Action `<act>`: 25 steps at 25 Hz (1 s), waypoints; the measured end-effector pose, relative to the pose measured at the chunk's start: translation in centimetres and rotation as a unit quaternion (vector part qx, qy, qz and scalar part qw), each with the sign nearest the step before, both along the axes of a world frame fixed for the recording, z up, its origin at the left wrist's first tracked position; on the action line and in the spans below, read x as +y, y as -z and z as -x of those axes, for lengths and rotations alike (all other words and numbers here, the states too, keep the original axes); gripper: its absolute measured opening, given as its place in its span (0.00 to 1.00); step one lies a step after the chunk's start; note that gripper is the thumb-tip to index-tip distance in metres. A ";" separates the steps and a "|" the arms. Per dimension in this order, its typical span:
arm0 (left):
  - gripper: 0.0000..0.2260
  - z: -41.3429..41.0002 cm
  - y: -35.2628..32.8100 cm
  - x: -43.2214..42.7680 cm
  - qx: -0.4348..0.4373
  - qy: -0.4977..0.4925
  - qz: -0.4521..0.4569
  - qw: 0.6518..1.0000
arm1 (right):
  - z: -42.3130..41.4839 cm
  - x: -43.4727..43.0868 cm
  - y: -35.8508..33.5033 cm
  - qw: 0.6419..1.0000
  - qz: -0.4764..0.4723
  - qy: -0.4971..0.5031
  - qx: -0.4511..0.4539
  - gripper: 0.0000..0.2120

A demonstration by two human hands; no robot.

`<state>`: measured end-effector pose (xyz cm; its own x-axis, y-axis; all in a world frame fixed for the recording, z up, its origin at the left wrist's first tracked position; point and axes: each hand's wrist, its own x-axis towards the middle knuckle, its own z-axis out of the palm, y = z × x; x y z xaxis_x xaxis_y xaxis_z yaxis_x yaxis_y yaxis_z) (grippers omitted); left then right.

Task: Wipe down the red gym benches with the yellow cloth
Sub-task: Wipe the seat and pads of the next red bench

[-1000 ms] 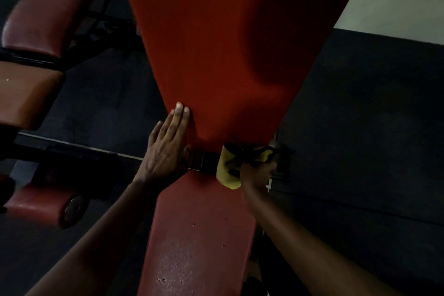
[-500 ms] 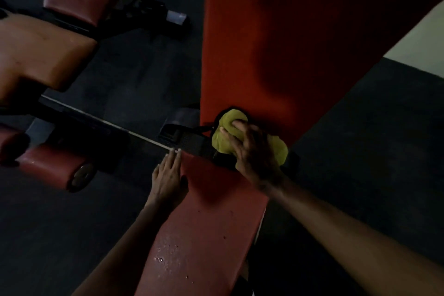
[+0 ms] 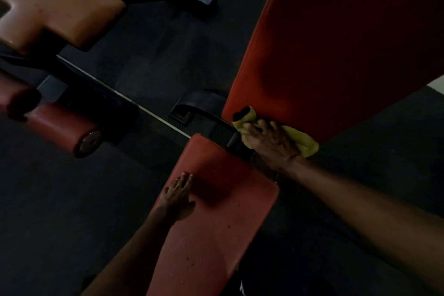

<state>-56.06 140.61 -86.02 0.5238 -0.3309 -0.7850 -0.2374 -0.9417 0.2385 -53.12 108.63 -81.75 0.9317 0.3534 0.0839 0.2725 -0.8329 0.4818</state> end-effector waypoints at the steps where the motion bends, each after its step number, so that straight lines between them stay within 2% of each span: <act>1: 0.39 -0.1 0.1 0.3 -0.006 -0.003 0.005 1.000 | 0.9 -0.6 0.0 1.000 0.010 -0.020 0.000 0.18; 3: 0.39 0.0 1.0 1.1 -0.015 0.010 -0.001 1.000 | 0.0 0.6 -0.8 0.993 0.015 -0.043 0.112 0.20; 4: 0.39 0.1 1.3 1.3 -0.012 0.011 -0.002 1.000 | -0.5 2.1 -1.5 0.988 -0.025 -0.020 0.154 0.24; 6: 0.38 1.0 1.9 1.9 -0.023 -0.001 0.007 1.000 | -1.8 6.5 -1.5 0.970 -0.162 0.058 0.174 0.25; 9: 0.37 2.8 2.2 2.8 -0.058 -0.028 0.026 0.998 | -1.7 10.3 -0.2 0.913 -0.311 0.152 0.216 0.25; 11: 0.38 4.2 2.4 3.9 -0.064 -0.074 0.029 0.995 | -0.5 11.7 1.0 0.874 -0.352 0.180 0.283 0.26; 14: 0.42 7.9 3.3 6.1 -0.073 -0.133 0.044 0.987 | 4.5 11.9 4.3 0.818 -0.329 0.233 0.410 0.38; 17: 0.47 11.0 4.8 8.3 -0.096 -0.138 0.076 0.983 | 5.8 12.7 7.2 0.822 -0.373 0.233 0.361 0.45; 19: 0.50 12.0 5.6 9.4 -0.114 -0.123 0.091 0.982 | 4.9 15.2 9.5 0.829 -0.370 0.283 0.309 0.44; 21: 0.51 12.3 5.9 9.9 -0.123 -0.114 0.100 0.981 | 6.0 15.9 11.6 0.838 -0.351 0.318 0.271 0.39; 22: 0.51 12.2 6.0 10.0 -0.121 -0.116 0.104 0.980 | 7.8 16.3 12.9 0.847 -0.337 0.295 0.286 0.35; 23: 0.51 12.2 6.0 10.1 -0.113 -0.121 0.105 0.981 | 9.3 16.8 13.5 0.845 -0.326 0.248 0.343 0.31; 24: 0.52 12.3 6.0 10.0 -0.111 -0.127 0.105 0.980 | 9.9 17.3 13.4 0.865 -0.316 0.136 0.366 0.29; 25: 0.53 12.4 5.8 9.9 -0.099 -0.128 0.107 0.981 | 9.4 18.2 12.7 0.883 -0.300 0.013 0.360 0.31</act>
